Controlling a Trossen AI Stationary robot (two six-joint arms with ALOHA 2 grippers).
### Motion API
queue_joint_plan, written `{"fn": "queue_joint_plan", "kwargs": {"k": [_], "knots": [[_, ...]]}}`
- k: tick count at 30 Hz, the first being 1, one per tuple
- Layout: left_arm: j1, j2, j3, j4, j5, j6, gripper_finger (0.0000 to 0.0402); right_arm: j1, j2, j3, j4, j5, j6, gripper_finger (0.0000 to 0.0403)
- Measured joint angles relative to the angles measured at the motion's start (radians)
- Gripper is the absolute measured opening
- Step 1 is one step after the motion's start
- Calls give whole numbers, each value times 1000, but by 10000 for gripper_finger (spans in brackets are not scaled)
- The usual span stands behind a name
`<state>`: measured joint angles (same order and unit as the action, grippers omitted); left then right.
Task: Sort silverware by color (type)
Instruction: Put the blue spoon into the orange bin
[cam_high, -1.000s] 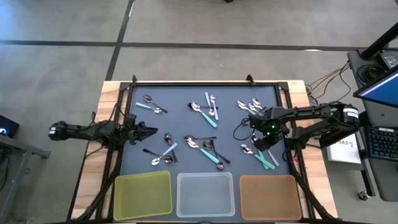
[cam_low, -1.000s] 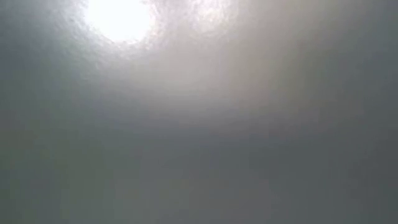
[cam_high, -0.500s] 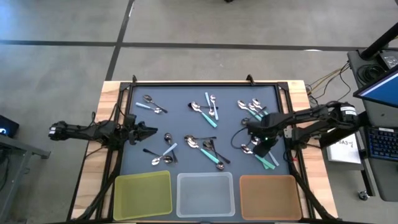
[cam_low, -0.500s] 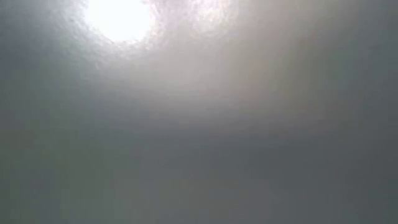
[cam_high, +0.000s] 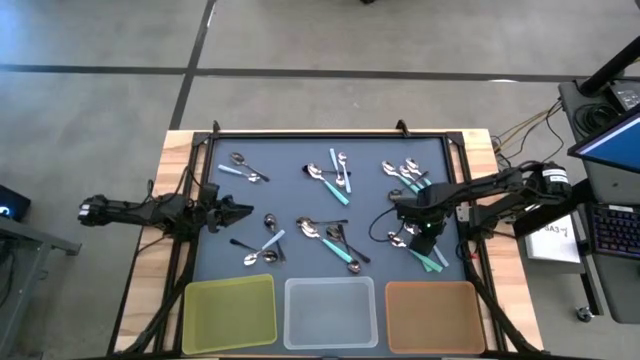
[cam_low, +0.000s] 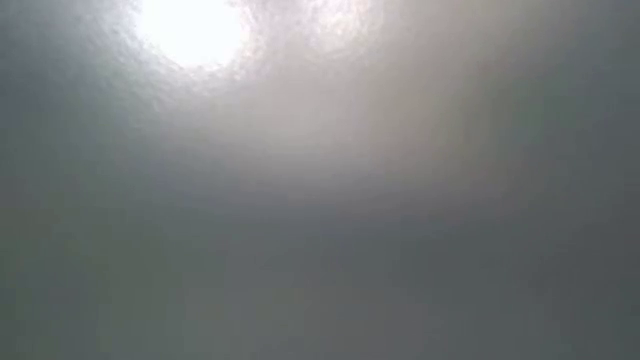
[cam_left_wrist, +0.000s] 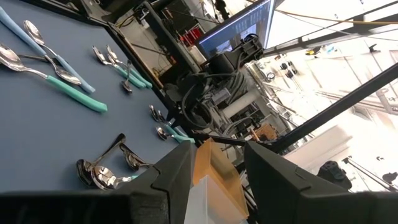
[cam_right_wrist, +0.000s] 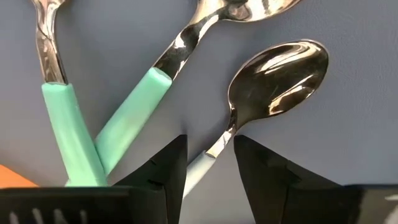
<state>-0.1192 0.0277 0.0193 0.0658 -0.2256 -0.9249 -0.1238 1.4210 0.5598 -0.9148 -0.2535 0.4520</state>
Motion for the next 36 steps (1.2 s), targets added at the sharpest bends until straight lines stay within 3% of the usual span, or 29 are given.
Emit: {"fn": "queue_joint_plan", "kwargs": {"k": [13, 21, 28, 36], "knots": [[0, 0, 0, 0, 0, 0, 132, 1, 4, 4, 4, 27, 61, 126], [0, 0, 0, 0, 0, 0, 132, 4, -43, 24, -5, 45, 131, 19], [0, 0, 0, 0, 0, 0, 132, 4, -82, 47, -17, 44, 201, 14], [0, 0, 0, 0, 0, 0, 132, 3, -171, 141, 17, 127, 288, 13]]}}
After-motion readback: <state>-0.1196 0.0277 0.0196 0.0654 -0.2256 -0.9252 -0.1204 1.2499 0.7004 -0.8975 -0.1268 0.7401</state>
